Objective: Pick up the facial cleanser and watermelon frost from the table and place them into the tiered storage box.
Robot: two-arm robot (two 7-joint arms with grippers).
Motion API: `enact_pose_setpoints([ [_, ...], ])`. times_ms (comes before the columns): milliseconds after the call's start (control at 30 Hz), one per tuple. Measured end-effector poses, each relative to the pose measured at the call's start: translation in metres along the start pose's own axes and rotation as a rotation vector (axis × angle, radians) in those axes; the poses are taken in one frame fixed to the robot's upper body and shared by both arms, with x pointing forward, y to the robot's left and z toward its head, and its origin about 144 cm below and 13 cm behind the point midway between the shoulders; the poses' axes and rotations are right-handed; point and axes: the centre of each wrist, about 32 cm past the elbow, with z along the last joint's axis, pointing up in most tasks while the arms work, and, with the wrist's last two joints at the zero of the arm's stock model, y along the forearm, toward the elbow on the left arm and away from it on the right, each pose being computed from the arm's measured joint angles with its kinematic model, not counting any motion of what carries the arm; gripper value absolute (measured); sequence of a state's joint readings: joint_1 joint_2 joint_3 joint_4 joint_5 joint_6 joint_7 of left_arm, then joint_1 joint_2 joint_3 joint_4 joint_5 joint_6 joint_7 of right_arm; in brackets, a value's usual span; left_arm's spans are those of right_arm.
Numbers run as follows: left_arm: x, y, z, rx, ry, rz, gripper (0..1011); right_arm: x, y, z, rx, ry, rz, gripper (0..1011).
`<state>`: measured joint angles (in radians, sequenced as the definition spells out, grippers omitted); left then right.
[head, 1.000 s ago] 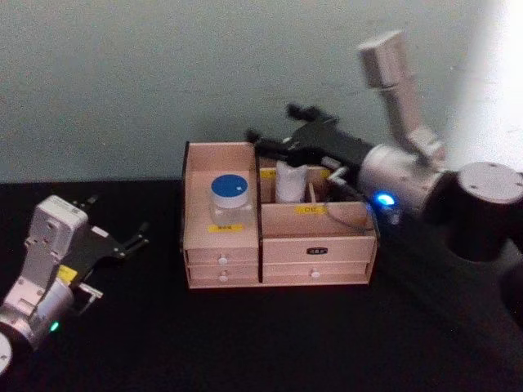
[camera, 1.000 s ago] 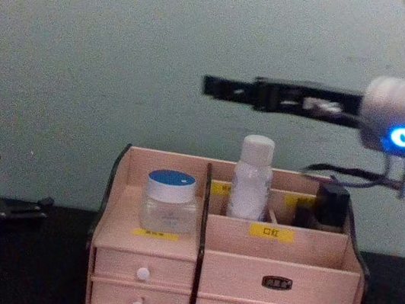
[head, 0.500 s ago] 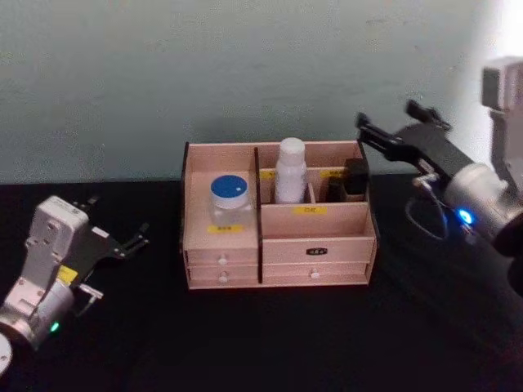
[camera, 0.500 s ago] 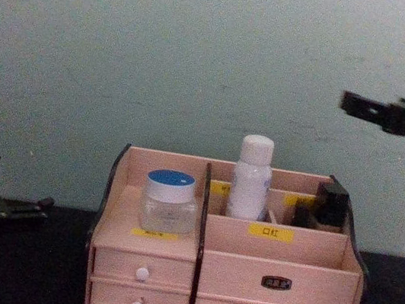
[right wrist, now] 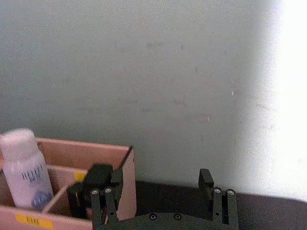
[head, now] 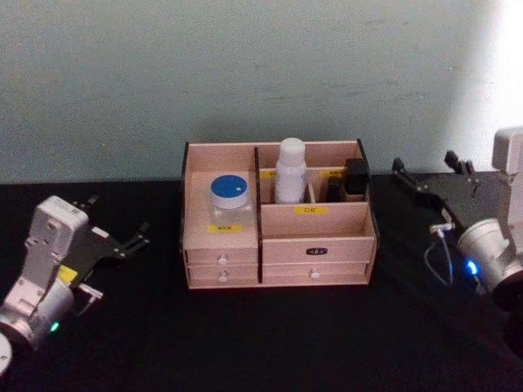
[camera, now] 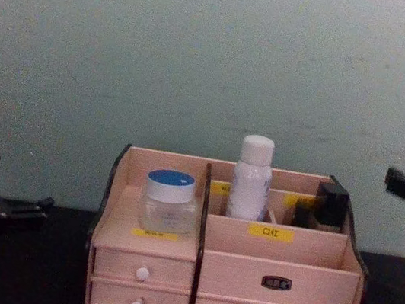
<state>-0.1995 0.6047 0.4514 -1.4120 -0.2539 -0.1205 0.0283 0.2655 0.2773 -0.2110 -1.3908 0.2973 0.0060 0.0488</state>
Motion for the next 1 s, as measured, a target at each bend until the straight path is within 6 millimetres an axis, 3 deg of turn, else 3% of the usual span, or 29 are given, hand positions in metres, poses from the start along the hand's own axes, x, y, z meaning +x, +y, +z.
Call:
enact_pose_setpoints([
  [400,0.000,0.000,0.000,0.000,0.000,0.000,1001,-0.006,-0.003,-0.031,-0.072,0.002,-0.022,1003],
  [1000,0.000,0.000,0.000,0.000,0.000,0.000,1001,-0.007,-0.003,-0.033,-0.082,0.000,-0.026,1003],
])
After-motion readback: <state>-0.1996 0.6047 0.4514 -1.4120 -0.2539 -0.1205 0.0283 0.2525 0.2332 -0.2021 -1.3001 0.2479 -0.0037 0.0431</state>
